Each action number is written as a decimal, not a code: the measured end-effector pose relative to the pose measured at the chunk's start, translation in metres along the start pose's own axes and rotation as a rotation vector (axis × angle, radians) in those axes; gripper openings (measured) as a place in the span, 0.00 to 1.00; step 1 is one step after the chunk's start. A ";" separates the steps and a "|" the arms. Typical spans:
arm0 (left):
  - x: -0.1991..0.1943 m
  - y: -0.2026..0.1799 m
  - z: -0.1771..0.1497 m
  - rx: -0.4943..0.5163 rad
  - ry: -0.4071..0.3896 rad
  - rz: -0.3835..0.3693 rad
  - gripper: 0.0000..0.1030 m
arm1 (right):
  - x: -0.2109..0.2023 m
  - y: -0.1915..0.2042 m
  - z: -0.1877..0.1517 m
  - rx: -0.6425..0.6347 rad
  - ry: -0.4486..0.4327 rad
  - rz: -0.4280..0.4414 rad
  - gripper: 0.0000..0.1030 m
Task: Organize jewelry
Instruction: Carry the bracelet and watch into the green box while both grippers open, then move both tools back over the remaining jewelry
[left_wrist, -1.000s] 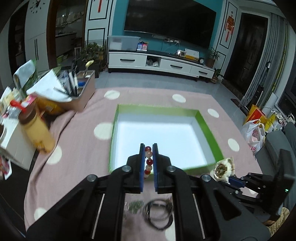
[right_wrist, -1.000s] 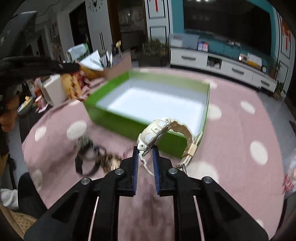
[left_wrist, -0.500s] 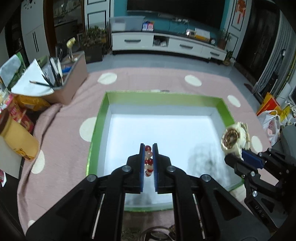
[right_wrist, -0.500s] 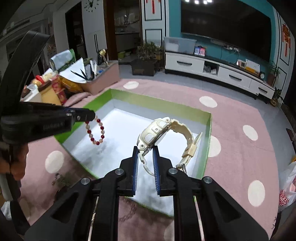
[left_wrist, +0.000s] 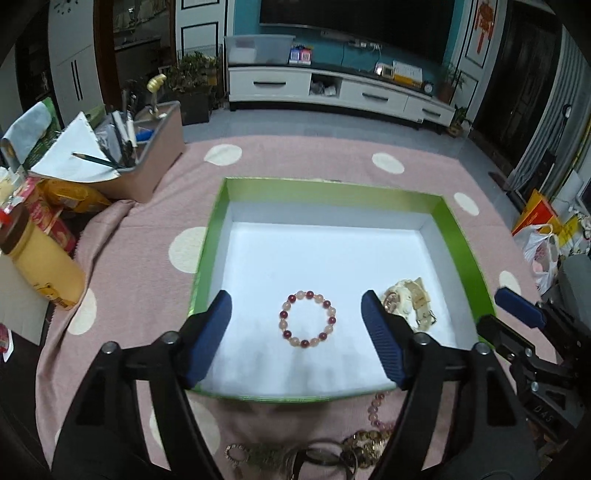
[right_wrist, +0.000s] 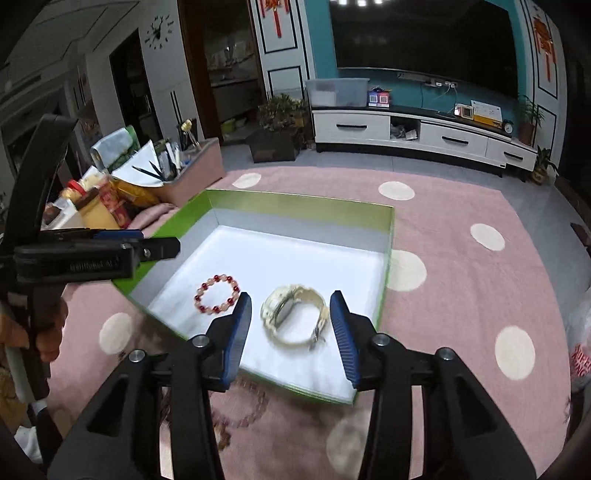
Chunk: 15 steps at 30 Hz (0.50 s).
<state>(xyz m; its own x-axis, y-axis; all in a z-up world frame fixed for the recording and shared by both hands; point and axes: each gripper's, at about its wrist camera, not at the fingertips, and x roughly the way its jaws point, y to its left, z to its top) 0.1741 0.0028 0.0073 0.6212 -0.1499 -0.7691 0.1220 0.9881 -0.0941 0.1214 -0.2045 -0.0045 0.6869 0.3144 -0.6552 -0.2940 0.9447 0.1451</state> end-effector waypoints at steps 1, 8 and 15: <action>-0.008 0.003 -0.004 -0.004 -0.008 0.000 0.79 | -0.009 0.000 -0.005 0.002 -0.006 0.004 0.43; -0.043 0.023 -0.034 -0.038 -0.028 -0.012 0.82 | -0.042 0.014 -0.036 -0.016 -0.010 0.061 0.43; -0.067 0.045 -0.076 -0.112 -0.003 -0.031 0.82 | -0.058 0.048 -0.063 -0.094 0.011 0.129 0.43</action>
<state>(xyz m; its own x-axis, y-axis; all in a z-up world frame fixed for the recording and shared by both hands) 0.0789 0.0599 0.0067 0.6209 -0.1803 -0.7628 0.0538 0.9807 -0.1880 0.0254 -0.1833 -0.0060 0.6320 0.4313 -0.6439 -0.4406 0.8834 0.1594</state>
